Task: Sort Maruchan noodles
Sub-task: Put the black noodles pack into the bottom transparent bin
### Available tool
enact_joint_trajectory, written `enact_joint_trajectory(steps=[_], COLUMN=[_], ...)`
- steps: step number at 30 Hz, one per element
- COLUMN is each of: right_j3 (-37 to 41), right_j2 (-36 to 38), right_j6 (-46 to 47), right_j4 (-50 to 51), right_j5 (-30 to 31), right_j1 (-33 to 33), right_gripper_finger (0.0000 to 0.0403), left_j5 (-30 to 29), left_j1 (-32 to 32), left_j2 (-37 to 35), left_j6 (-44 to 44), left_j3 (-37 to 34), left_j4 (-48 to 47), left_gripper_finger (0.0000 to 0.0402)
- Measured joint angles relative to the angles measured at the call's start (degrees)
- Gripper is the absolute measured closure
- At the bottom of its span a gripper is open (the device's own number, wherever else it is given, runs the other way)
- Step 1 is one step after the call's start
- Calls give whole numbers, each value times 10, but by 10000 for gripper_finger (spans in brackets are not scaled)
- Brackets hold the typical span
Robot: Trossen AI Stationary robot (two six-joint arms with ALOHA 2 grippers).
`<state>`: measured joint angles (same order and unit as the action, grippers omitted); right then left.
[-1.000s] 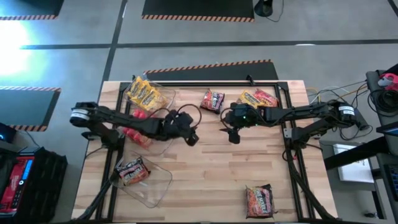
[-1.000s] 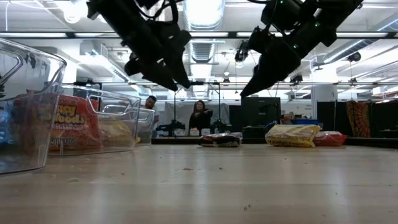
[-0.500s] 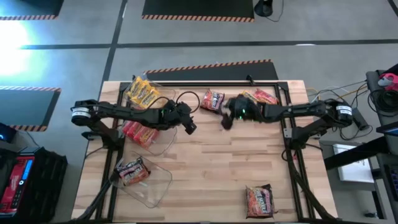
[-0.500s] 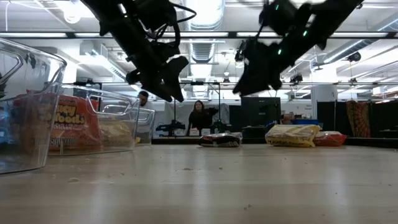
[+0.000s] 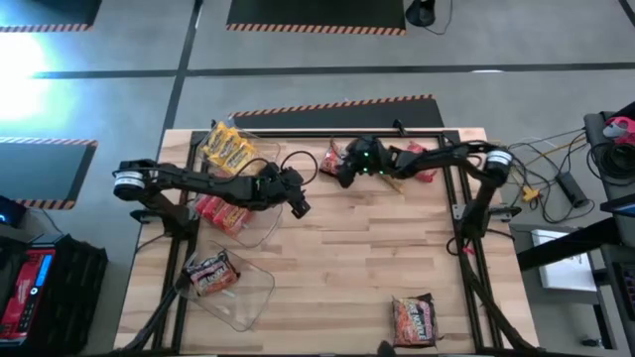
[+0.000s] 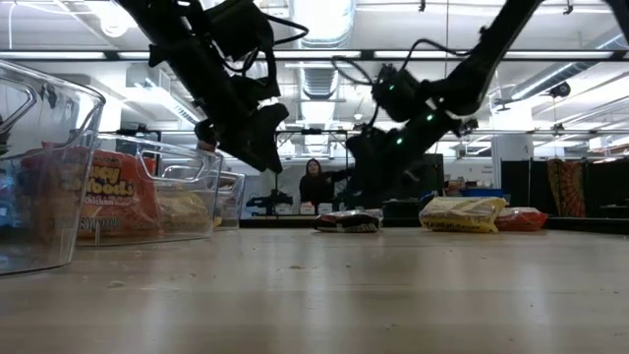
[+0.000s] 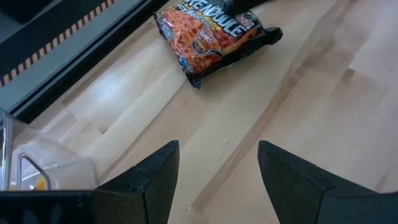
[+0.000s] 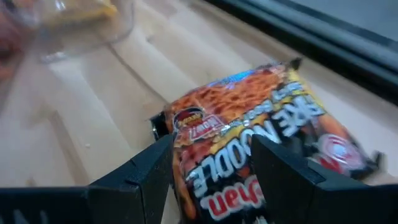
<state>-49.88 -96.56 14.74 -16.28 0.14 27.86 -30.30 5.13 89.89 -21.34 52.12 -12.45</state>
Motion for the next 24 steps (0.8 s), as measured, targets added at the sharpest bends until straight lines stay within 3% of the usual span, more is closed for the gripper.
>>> enact_joint_trajectory(steps=[9,17,24], right_j3=[-91,-93,-85], right_j2=[-74,-72,-36], right_j6=[-53,-56,-42], right_j4=[95,159,229], right_j5=[31,35,-36], right_j1=[-1,-34,-119], right_gripper_finger=[200,200,200], left_j5=[-1,-1,9], left_j1=[0,0,2], left_j2=[0,0,0], left_j6=[1,1,13], left_j3=[-2,-3,-3], left_j4=[0,-1,-1], left_gripper_finger=[200,200,200])
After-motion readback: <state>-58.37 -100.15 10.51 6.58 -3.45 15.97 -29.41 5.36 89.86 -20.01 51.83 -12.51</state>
